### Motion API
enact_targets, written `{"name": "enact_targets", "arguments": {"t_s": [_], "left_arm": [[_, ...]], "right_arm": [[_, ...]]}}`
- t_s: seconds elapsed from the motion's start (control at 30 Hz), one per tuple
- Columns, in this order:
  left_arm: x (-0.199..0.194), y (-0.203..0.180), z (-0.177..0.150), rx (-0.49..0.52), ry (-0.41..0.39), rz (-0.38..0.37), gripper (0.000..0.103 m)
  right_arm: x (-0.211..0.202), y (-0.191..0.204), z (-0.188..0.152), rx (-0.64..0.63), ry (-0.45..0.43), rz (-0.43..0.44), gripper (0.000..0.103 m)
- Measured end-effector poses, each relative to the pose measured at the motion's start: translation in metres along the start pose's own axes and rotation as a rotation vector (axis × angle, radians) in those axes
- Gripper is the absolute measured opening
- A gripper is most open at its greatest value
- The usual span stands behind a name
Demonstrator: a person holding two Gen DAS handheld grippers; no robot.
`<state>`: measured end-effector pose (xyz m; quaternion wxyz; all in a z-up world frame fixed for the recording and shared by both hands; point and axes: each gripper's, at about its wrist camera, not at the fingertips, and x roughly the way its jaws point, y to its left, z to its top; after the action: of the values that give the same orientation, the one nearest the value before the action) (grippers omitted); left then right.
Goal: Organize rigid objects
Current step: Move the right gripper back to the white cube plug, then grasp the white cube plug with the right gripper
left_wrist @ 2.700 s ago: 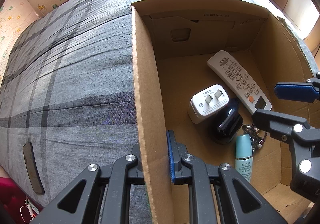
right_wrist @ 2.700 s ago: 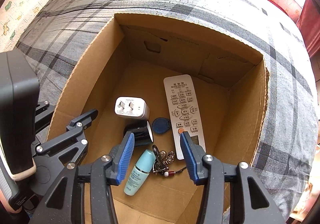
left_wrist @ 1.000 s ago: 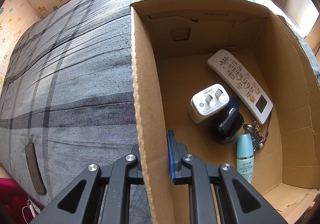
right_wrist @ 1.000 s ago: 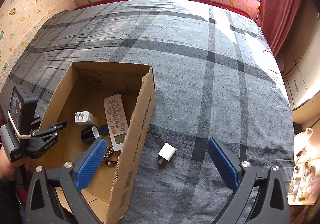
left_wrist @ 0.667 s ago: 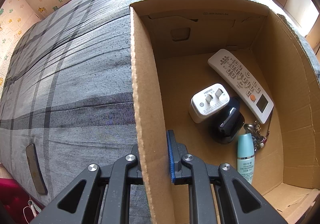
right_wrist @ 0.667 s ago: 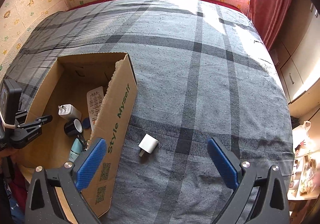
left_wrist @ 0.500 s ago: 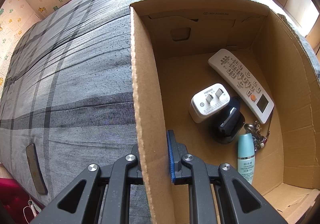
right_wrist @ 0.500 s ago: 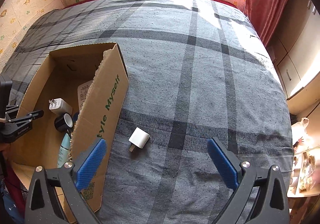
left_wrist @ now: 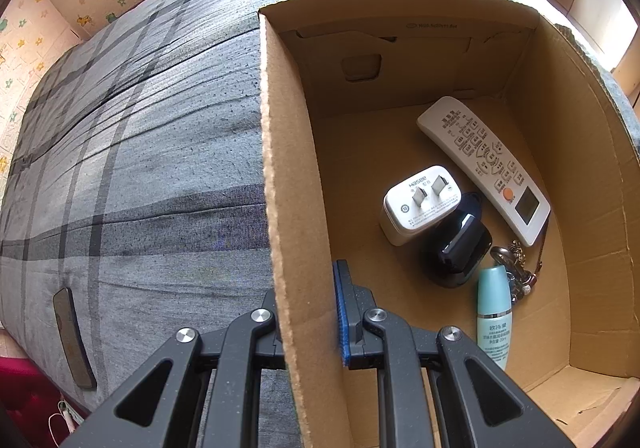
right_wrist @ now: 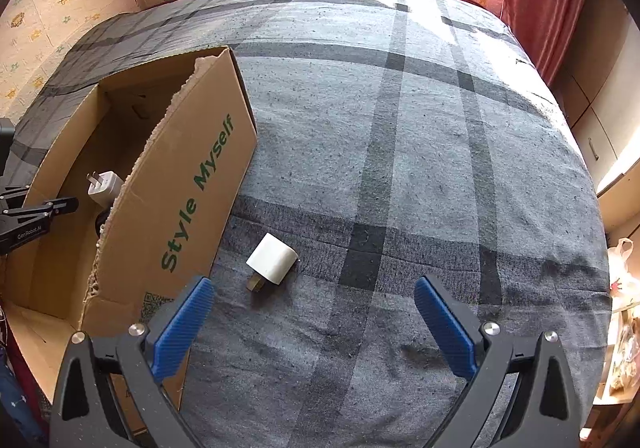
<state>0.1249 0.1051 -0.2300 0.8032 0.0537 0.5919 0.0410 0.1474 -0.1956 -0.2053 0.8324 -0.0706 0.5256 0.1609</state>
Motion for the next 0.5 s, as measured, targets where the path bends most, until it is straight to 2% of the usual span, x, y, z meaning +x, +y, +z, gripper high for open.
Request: {"name": "enact_targets", "arguments": {"t_s": [0.2, 0.5], "left_arm": [[0.000, 0.001, -0.001, -0.003, -0.003, -0.002, 0.016], [0.000, 0.003, -0.002, -0.006, -0.005, -0.007, 0.016]], "right_arm": [[0.018, 0.002, 0.002, -0.023, 0.019, 0.018, 0.102], [0.044, 0.007, 0.008, -0.071, 0.066, 0.058, 0.093]]}}
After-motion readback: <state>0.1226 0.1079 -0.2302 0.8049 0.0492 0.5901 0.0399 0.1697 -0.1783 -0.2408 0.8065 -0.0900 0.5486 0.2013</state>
